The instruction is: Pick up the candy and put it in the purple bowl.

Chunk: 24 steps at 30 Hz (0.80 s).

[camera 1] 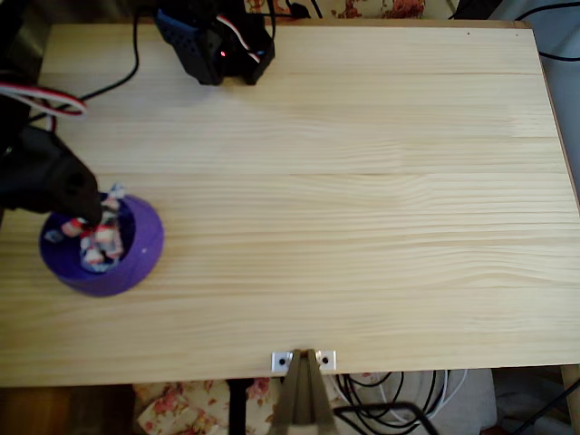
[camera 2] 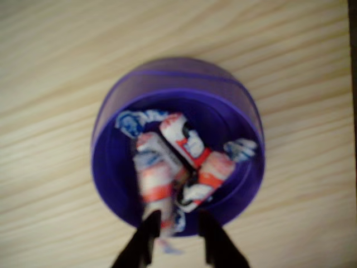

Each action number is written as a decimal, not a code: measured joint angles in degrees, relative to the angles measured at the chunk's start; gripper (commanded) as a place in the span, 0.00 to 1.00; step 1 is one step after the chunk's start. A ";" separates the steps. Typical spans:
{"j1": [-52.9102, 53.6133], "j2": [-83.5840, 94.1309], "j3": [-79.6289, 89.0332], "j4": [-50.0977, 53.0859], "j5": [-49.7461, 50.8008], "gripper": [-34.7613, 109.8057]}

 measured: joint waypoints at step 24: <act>0.62 16.96 -4.83 12.74 1.76 0.24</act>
